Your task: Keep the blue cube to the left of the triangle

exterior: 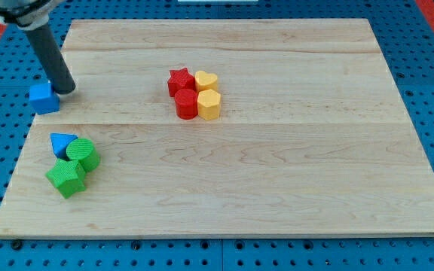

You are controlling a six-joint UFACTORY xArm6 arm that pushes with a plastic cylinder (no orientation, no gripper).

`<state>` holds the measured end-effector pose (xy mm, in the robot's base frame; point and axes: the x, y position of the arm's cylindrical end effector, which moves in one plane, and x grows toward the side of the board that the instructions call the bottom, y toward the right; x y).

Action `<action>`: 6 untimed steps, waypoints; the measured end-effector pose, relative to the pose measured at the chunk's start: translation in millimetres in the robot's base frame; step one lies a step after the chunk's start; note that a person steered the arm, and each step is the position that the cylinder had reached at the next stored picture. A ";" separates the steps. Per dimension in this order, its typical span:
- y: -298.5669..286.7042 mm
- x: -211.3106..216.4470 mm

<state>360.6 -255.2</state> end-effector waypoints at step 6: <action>-29.5 72.6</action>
